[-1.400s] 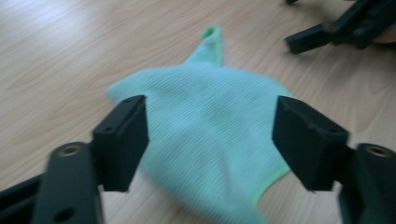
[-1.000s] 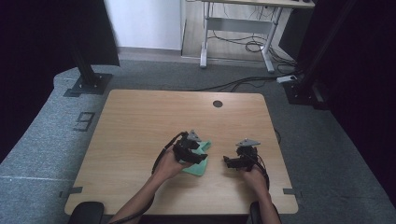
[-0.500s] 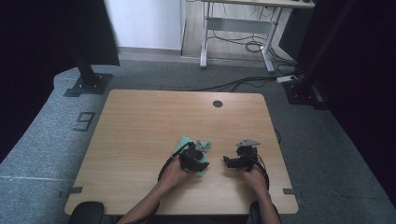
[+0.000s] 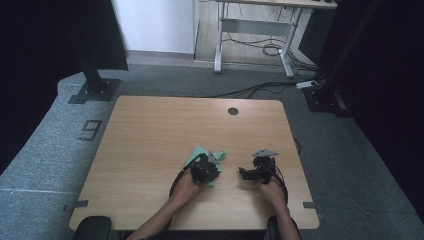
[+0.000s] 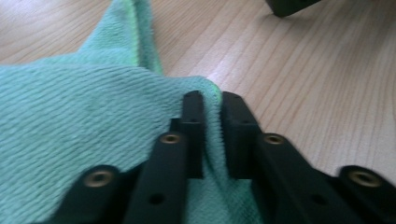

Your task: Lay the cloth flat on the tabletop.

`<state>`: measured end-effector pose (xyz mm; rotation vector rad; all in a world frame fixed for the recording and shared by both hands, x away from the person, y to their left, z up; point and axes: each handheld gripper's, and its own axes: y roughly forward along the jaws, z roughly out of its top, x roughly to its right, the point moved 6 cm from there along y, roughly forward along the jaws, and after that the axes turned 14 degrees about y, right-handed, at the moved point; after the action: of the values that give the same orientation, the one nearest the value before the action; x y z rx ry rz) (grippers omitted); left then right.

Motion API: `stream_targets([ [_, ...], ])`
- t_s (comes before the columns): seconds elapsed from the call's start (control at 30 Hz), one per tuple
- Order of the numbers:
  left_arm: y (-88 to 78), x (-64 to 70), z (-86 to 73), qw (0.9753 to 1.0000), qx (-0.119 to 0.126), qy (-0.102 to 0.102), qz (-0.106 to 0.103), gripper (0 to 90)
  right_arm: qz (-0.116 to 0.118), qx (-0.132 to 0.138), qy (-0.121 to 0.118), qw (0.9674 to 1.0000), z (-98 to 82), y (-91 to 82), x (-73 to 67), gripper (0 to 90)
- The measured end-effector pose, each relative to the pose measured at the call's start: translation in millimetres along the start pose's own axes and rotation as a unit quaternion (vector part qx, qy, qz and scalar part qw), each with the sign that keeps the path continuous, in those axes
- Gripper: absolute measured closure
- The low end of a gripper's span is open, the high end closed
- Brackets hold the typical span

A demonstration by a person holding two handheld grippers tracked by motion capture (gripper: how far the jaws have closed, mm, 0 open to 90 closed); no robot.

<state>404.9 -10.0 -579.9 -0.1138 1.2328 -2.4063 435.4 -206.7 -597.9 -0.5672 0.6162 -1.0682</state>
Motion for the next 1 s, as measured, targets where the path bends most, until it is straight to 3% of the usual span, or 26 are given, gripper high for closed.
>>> stream_targets([
  [0.2,-19.2,-5.3,9.8,0.9993,0.034,-0.014,-0.006,84.9,0.000,0.000,0.000,1.0000,0.0,0.0,0.0,2.8],
  [0.23,-29.8,-9.5,15.1,0.9988,0.047,-0.015,-0.003,84.9,0.000,0.000,0.000,1.0000,0.0,0.0,0.0,2.8],
  [0.43,-55.5,-27.9,19.8,0.9973,0.068,-0.021,0.019,84.9,-0.001,-0.001,-0.001,1.0000,-0.2,-0.1,-0.2,2.5],
  [0.7,-79.5,-62.2,-0.8,0.9937,0.082,-0.061,0.046,84.5,-0.001,-0.001,0.000,1.0000,-0.2,0.0,-0.3,2.4],
  [1.0,-88.4,-84.4,-23.3,0.9913,0.073,-0.081,0.073,84.0,0.000,-0.001,0.000,1.0000,-0.2,0.0,-0.3,2.4],
])
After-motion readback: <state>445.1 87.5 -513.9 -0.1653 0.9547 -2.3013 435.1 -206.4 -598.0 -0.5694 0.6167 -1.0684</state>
